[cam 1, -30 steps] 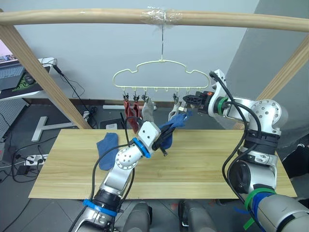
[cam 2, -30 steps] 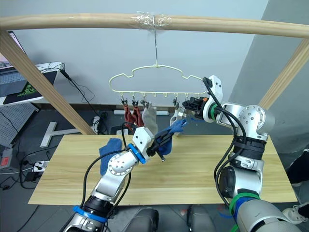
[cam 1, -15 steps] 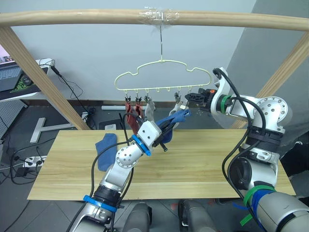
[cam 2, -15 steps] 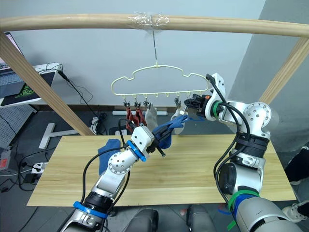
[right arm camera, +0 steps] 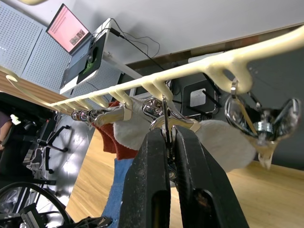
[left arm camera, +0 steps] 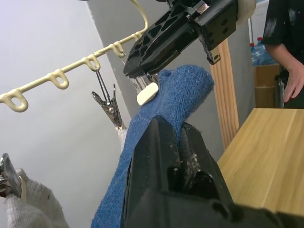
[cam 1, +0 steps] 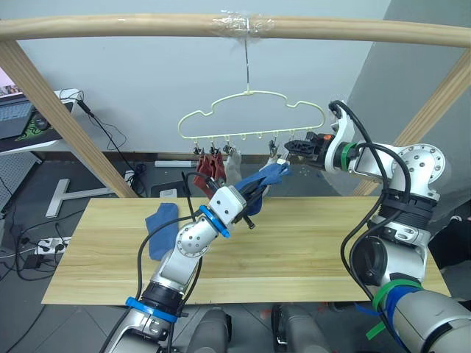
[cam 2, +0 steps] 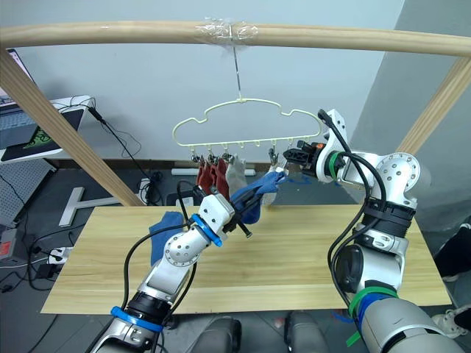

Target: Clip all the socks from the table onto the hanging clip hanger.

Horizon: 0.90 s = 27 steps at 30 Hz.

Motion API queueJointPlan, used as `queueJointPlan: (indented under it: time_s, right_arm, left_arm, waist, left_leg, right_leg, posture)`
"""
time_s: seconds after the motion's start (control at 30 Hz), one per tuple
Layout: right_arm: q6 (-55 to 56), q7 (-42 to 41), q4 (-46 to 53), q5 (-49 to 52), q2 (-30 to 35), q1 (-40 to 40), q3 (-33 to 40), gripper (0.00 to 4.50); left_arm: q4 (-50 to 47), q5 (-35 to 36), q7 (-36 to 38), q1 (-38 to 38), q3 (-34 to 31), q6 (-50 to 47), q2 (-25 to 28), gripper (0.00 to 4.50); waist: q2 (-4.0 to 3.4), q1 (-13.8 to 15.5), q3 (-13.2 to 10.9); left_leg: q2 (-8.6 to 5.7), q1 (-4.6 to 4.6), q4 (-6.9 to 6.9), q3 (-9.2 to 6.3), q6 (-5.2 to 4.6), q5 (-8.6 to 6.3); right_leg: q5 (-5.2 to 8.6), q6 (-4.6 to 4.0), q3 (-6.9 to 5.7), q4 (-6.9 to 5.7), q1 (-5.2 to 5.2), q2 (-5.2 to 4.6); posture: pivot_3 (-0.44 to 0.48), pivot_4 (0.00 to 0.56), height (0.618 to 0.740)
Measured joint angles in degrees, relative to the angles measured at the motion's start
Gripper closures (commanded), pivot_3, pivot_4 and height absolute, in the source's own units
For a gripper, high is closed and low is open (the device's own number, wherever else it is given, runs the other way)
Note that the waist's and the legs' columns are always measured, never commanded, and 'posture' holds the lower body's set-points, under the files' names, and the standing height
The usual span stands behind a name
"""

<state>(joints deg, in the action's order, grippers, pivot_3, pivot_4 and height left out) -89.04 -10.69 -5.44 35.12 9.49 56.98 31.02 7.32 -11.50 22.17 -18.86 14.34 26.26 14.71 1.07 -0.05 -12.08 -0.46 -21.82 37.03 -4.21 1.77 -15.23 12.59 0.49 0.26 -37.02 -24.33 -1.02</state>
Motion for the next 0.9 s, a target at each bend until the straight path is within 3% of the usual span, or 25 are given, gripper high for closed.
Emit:
queueJointPlan:
  time_s: [0.4, 0.5, 0.73, 0.83, 0.9]
  right_arm:
    - [-3.00, 0.78, -0.02, 0.01, -2.50, 0.67, 3.85, 4.50]
    - [-2.94, 0.71, -0.02, 0.01, -2.76, 0.71, 4.24, 3.67]
    - [-2.49, -1.07, 0.64, 1.45, -1.08, 0.71, 4.43, 1.07]
    - [-2.49, -1.37, 0.66, 1.89, -0.97, 0.72, 4.70, 0.17]
    - [-2.48, -1.59, 0.72, 2.05, -0.48, 0.72, 4.73, 0.04]
  left_arm:
    - [1.58, -3.08, -2.79, -2.14, 0.00, 0.49, -0.43, 4.44]
    - [1.56, -2.97, -2.56, -2.09, 0.02, 0.56, -0.37, 4.50]
    - [1.60, -1.94, -0.97, -1.97, 0.56, 0.24, -1.09, 4.50]
    - [1.70, -1.91, -0.39, -2.47, 1.09, 0.21, -1.61, 4.50]
    - [2.01, -1.74, -0.11, -2.93, 1.26, 0.02, -2.26, 4.50]
  waist:
    - [0.00, 0.01, 0.00]
    - [0.00, 0.01, 0.00]
    - [0.00, -0.03, 0.01]
    - [0.00, -0.04, 0.01]
    - [0.00, -0.04, 0.01]
  left_leg:
    - [0.00, 0.00, -0.01, -0.01, 0.00, 0.00]
    - [0.00, 0.00, -0.01, -0.01, 0.00, 0.00]
    - [0.00, 0.00, -0.01, 0.03, 0.00, 0.00]
    - [0.00, 0.01, 0.00, 0.02, 0.00, 0.00]
    - [0.00, 0.00, 0.02, 0.03, 0.00, 0.00]
  right_leg:
    - [0.00, 0.00, -0.02, -0.01, 0.00, 0.00]
    - [0.00, 0.00, -0.02, -0.01, 0.00, 0.00]
    - [-0.01, 0.00, -0.02, -0.02, -0.01, 0.00]
    - [-0.01, 0.00, 0.00, -0.06, -0.01, 0.01]
    - [-0.01, 0.00, -0.01, -0.06, -0.01, 0.01]
  posture:
    - [0.031, 0.189, 0.740]
    - [0.034, 0.182, 0.740]
    - [0.019, 0.156, 0.740]
    - [0.019, 0.156, 0.740]
    - [0.013, 0.152, 0.740]
